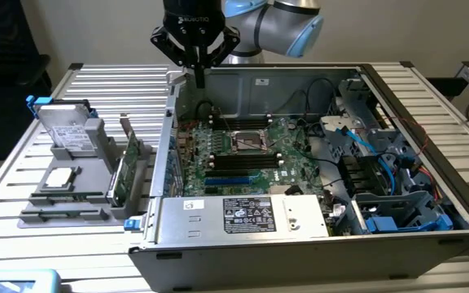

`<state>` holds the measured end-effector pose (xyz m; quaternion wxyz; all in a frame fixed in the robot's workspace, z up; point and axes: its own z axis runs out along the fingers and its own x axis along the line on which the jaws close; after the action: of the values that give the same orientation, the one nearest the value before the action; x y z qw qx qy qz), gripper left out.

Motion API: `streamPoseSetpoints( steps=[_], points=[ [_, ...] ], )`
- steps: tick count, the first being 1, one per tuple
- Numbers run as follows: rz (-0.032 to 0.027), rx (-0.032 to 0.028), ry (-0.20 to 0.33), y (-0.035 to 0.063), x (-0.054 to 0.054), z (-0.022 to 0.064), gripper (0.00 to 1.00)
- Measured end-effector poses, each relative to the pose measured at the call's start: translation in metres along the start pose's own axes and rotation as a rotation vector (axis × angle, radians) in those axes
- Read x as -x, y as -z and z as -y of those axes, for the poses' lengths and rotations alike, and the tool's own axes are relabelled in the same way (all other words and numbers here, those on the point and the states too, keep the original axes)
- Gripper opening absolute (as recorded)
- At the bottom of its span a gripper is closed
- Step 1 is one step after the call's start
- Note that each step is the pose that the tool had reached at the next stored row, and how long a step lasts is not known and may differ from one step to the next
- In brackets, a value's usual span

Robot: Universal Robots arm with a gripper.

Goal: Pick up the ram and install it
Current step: 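Reach for the ram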

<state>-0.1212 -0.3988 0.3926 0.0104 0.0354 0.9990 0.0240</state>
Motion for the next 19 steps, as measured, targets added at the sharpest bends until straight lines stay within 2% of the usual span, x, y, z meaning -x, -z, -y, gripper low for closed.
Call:
streamPoseSetpoints(
  steps=[5,12,19],
  points=[
    [-0.0004,-0.0002,0.0,-0.0002,0.0,0.0013,0.11],
    [-0.0034,-0.0002,0.0,-0.0002,-0.001,0.0225,0.11],
    [-0.0213,-0.0014,-0.001,-0.0024,-0.018,0.0256,0.11]
  ],
)
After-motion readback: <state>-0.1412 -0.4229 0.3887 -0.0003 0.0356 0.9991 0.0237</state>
